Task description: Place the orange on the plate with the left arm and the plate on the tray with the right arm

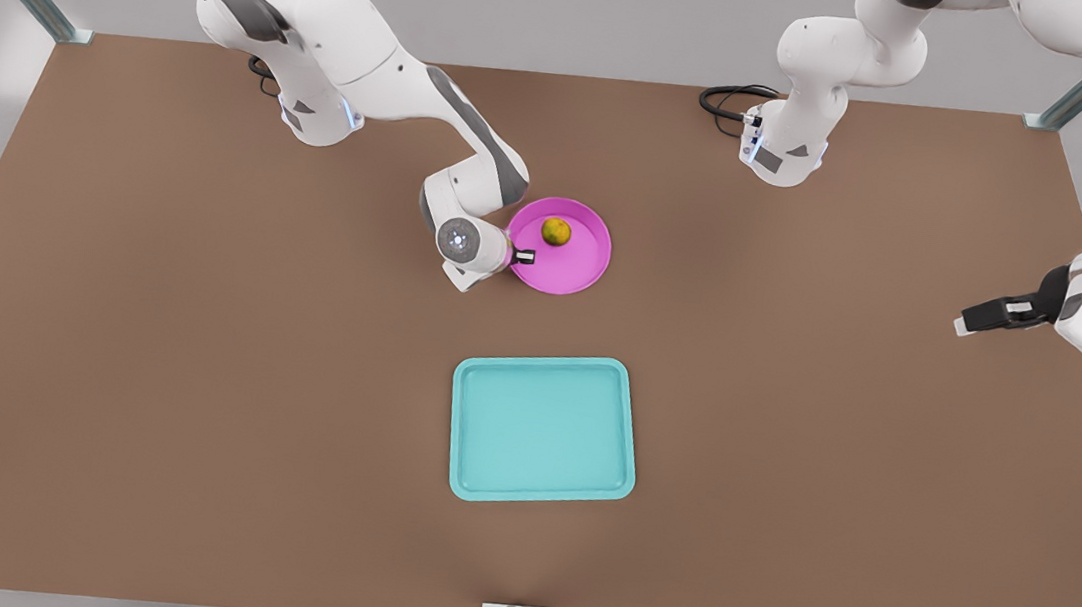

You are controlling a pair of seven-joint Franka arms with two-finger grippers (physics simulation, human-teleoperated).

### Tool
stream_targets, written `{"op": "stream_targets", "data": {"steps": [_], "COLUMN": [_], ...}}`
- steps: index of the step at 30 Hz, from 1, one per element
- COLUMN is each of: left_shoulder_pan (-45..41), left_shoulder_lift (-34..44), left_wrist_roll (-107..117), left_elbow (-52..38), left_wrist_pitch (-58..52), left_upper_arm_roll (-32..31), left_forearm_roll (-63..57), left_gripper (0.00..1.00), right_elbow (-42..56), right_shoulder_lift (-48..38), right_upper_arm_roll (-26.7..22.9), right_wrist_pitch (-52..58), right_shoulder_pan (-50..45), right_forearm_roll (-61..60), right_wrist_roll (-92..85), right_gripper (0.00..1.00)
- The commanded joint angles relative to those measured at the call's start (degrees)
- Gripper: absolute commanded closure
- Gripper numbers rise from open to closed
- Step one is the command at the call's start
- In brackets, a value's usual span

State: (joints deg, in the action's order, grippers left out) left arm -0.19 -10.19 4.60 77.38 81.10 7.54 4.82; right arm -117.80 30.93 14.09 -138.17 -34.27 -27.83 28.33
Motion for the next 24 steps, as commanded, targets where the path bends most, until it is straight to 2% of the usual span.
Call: {"op": "stream_targets", "data": {"steps": [1,15,18,24], "left_shoulder_pan": [-0.2,-0.3,-0.2,-0.2], "left_shoulder_lift": [0.3,0.3,0.0,-0.3], "left_wrist_roll": [-0.8,-1.4,-1.5,-1.5], "left_elbow": [0.0,0.0,0.0,0.0], "left_wrist_pitch": [0.1,0.6,1.4,2.1], "left_upper_arm_roll": [-0.1,-0.1,-0.1,0.0], "left_forearm_roll": [1.0,1.1,1.2,1.2], "left_gripper": [0.0,0.0,0.0,0.0], "right_elbow": [0.6,4.6,10.4,22.8], "right_shoulder_lift": [-0.2,-8.4,-6.8,3.0], "right_upper_arm_roll": [0.0,0.2,-0.1,-3.5], "right_wrist_pitch": [1.9,3.6,2.8,-1.3], "right_shoulder_pan": [0.0,1.6,4.0,6.5], "right_forearm_roll": [0.4,-1.3,-4.4,-4.8], "right_wrist_roll": [4.5,5.4,5.2,4.9], "right_gripper": [0.79,0.79,0.79,0.79]}}
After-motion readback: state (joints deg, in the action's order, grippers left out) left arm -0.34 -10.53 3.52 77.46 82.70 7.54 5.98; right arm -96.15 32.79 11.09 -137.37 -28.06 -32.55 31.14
